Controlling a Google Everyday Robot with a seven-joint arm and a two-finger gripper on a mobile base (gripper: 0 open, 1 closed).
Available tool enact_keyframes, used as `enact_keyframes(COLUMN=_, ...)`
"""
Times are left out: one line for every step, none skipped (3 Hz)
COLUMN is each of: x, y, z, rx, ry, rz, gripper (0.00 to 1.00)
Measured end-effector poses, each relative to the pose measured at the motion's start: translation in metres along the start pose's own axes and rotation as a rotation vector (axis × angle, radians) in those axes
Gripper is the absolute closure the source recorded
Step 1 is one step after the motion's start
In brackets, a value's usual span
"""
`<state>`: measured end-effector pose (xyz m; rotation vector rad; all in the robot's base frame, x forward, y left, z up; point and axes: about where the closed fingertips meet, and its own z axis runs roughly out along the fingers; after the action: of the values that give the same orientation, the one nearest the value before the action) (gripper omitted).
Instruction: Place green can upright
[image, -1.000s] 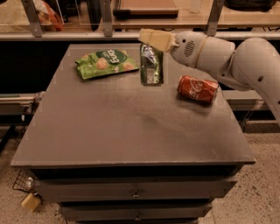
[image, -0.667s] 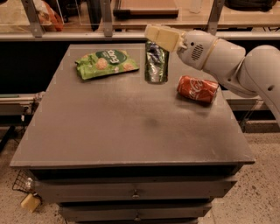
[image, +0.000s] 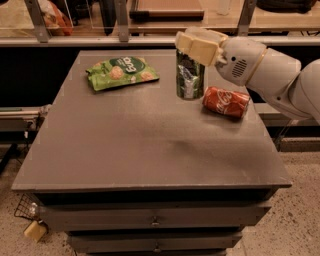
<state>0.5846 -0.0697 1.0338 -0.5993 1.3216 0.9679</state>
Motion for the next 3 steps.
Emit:
enact_keyframes(x=-0.008, y=-0.011, z=-0.045, rx=-0.005, ry=0.018, rz=-0.062, gripper=1.0)
enact_keyframes(x=-0.022, y=-0.015, z=-0.098, rx=-0.012, ry=0.027, rz=-0.121, gripper=1.0)
enact_keyframes(x=-0.017, y=-0.015, z=-0.129, rx=0.032, ry=-0.007, rz=-0.11, gripper=1.0)
